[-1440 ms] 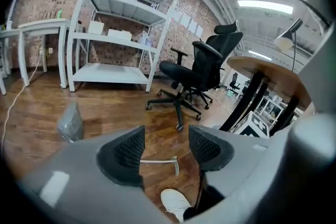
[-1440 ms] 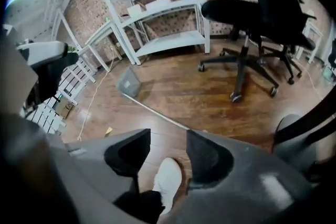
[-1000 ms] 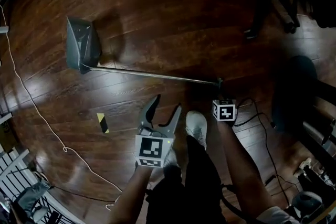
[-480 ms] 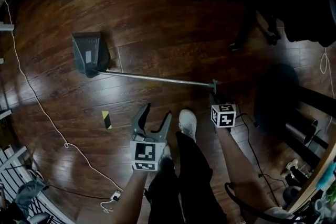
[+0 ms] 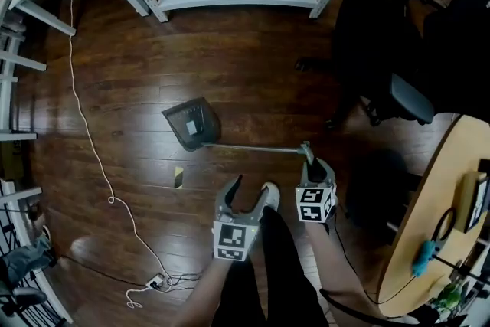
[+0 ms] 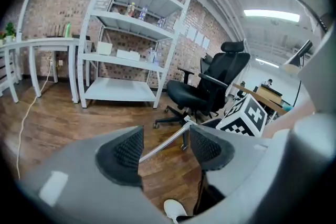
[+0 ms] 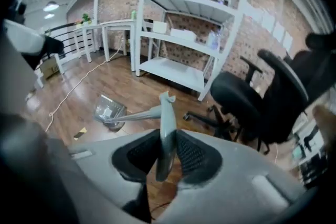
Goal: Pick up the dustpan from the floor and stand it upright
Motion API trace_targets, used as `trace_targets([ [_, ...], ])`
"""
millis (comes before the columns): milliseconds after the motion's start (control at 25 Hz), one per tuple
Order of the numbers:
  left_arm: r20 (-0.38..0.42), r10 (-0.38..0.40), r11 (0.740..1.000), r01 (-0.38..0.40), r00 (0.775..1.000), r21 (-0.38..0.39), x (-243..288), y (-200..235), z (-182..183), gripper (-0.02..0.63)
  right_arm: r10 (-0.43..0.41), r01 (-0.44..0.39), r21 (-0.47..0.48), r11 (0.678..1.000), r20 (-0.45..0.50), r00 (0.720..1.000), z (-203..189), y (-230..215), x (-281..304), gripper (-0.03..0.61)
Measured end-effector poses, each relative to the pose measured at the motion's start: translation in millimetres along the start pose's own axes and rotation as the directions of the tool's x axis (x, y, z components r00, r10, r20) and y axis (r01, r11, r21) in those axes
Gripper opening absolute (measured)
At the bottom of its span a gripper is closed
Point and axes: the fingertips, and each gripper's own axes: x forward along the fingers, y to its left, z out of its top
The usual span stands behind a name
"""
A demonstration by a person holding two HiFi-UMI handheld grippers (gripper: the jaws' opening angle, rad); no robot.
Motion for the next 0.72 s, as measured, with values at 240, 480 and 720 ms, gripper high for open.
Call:
trace_targets([
  [240, 0.125, 0.197, 0.976, -0.183, 0.972, -0.115, -99.6, 52.6, 44.6, 0.293, 0.096, -0.032, -0.398, 0.917, 0.142, 0.985, 99.9, 90.7, -54.2, 0.089],
  [480, 0.11, 0.397, 0.899, -0.362, 0.911, -0.247, -216.8, 109.8, 17.5, 0.295, 0.242, -0.019, -0.719, 0.695, 0.209, 0.947, 175.0, 211.5, -83.5, 0.097],
  [720, 0.102, 0.532, 0.82, -0.48, 0.841, -0.312, -309.0, 147.8, -23.2, 0.296, 0.384, 0.092, -0.946, 0.311, 0.214, 0.898, 219.6, 335.7, -97.1, 0.1],
])
